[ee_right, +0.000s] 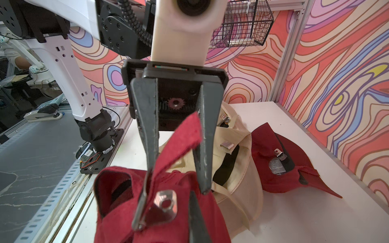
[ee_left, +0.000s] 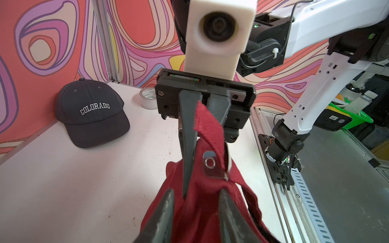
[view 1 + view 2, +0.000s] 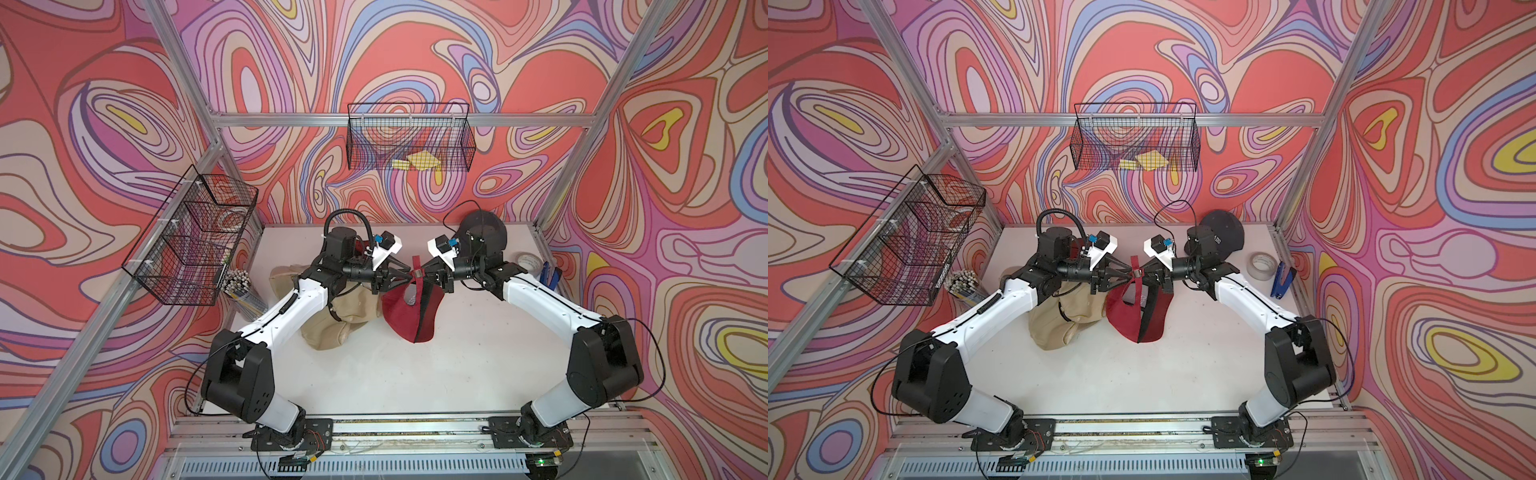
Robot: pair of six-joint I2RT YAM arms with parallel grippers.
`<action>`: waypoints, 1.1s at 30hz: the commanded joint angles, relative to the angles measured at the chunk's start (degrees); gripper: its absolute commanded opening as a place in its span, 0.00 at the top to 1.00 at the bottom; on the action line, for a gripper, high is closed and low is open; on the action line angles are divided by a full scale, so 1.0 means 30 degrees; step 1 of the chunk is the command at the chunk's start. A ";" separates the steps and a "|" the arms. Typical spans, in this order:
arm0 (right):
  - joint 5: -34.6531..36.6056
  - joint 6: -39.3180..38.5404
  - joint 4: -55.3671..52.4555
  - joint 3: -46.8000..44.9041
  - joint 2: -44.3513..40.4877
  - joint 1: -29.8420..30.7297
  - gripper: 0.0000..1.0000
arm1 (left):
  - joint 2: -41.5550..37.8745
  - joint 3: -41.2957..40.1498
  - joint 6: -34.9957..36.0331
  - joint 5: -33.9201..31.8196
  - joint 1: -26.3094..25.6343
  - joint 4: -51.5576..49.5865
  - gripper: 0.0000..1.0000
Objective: Open the adjustable buckle of the baseball cap
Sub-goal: Adjust the baseball cap.
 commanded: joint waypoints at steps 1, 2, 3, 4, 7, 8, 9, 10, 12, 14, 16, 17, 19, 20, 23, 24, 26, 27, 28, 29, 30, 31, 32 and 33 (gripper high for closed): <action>-0.0151 0.0207 0.0282 -0.0097 -0.0126 0.0274 1.00 | 0.0166 0.0498 0.0518 0.0187 -0.0166 -0.0327 0.73; -0.0122 0.0126 0.0185 -0.0068 -0.0090 0.0316 1.00 | 0.0129 0.0482 0.0496 0.0168 -0.0173 -0.0274 0.77; -0.0099 0.0072 0.0071 -0.0047 -0.0057 0.0339 1.00 | 0.0077 0.0452 0.0492 0.0171 -0.0162 -0.0193 0.79; -0.0077 0.0055 -0.0010 -0.0009 -0.0030 0.0341 1.00 | 0.0015 0.0387 0.0434 0.0171 -0.0162 -0.0086 0.82; -0.0063 0.0051 -0.0132 0.0046 0.0003 0.0326 1.00 | -0.0027 0.0292 0.0253 0.0256 -0.0188 0.0196 0.89; -0.0063 0.0044 -0.0146 0.0050 0.0016 0.0320 1.00 | -0.0009 0.0291 0.0187 0.0331 -0.0188 0.0247 0.93; -0.0049 0.0078 -0.0147 0.0049 0.0029 0.0327 1.00 | -0.0004 0.0291 0.0164 0.0389 -0.0196 0.0305 0.96; -0.0034 0.0068 -0.0143 0.0067 0.0009 0.0339 1.00 | -0.0001 0.0291 0.0100 0.0435 -0.0213 0.0345 1.00; 0.0050 0.0112 -0.0168 0.0104 0.0039 0.0341 1.00 | -0.0016 0.0276 0.0069 0.0443 -0.0192 0.0377 1.00; 0.0249 0.0153 -0.0262 0.0159 0.0105 0.0338 1.00 | -0.0045 0.0236 0.0040 0.0298 -0.0195 0.0434 1.00; 0.0540 0.0276 -0.0350 0.0226 0.0133 0.0322 1.00 | -0.0062 0.0203 0.0004 0.0230 -0.0201 0.0466 1.00; 0.0684 0.0390 -0.0395 0.0269 0.0137 0.0333 1.00 | -0.0081 0.0203 -0.0020 0.0231 -0.0194 0.0465 1.00; 0.0869 0.0436 -0.0410 0.0256 0.0094 0.0335 1.00 | -0.0092 0.0231 -0.0048 0.0201 -0.0199 0.0464 1.00; 0.0954 0.0465 -0.0386 0.0255 0.0065 0.0347 1.00 | -0.0099 0.0232 -0.0081 0.0201 -0.0195 0.0464 1.00; 0.1314 0.0688 -0.0325 0.0182 -0.0030 0.0344 0.99 | -0.0178 0.0207 -0.0137 0.0011 -0.0193 0.0466 1.00; 0.1517 0.0771 -0.0297 0.0167 -0.0078 0.0334 0.92 | -0.0201 0.0203 -0.0136 -0.0097 -0.0208 0.0463 1.00; 0.2133 0.1132 -0.0202 0.0077 -0.0185 0.0327 0.77 | -0.0293 0.0218 -0.0166 -0.0413 -0.0209 0.0357 1.00; 0.2234 0.1167 -0.0260 0.0104 -0.0215 0.0324 0.72 | -0.0347 0.0203 -0.0169 -0.0605 -0.0219 0.0321 1.00; 0.2474 0.1205 -0.0347 0.0112 -0.0282 0.0324 0.67 | -0.0412 0.0178 -0.0195 -0.0812 -0.0192 0.0340 1.00; 0.2723 0.1355 -0.0352 0.0093 -0.0344 0.0342 0.65 | -0.0498 0.0174 -0.0222 -0.0998 -0.0194 0.0327 1.00; 0.2954 0.1478 -0.0445 0.0074 -0.0451 0.0344 0.62 | -0.0572 0.0152 -0.0302 -0.1278 -0.0203 0.0351 1.00; 0.3229 0.1512 -0.0496 0.0008 -0.0624 0.0325 0.57 | -0.0644 0.0117 -0.0386 -0.1568 -0.0191 0.0361 1.00; 0.3770 0.1670 -0.0396 -0.0156 -0.0860 0.0326 0.52 | -0.0699 0.0090 -0.0437 -0.1853 -0.0200 0.0333 1.00; 0.4341 0.1881 -0.0170 -0.0429 -0.1160 0.0337 0.51 | -0.0779 0.0060 -0.0539 -0.2384 -0.0195 0.0323 1.00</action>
